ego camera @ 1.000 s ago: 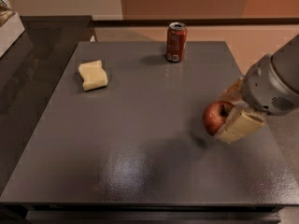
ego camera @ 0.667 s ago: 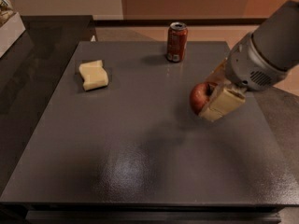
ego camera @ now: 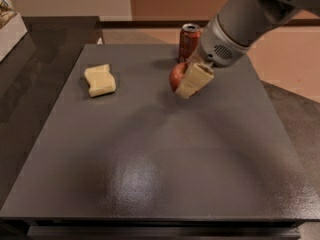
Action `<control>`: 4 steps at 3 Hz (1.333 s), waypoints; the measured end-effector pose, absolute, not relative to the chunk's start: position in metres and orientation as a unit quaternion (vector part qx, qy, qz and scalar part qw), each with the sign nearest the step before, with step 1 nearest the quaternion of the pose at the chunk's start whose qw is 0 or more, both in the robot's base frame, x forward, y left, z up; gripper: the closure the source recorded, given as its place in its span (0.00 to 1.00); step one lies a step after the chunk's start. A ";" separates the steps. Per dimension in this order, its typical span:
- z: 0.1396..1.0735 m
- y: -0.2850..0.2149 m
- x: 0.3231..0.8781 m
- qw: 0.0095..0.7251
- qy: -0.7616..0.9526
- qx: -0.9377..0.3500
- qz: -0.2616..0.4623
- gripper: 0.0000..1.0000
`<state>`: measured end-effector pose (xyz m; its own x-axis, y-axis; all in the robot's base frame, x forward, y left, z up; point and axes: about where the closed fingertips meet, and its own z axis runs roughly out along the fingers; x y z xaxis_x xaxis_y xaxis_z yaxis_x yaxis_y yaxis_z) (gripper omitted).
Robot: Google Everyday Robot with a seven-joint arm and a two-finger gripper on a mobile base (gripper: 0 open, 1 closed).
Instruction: Move apple near sponge
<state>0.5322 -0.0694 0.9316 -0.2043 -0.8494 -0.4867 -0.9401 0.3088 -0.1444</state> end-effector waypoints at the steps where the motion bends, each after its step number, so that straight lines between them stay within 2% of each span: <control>1: 0.917 -0.022 0.567 0.244 0.767 -0.584 0.102 1.00; 4: 0.891 0.058 0.608 0.229 0.752 -0.605 0.124 1.00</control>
Offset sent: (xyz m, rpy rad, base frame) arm 0.0761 0.1146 -0.0352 0.0304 0.0469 0.0518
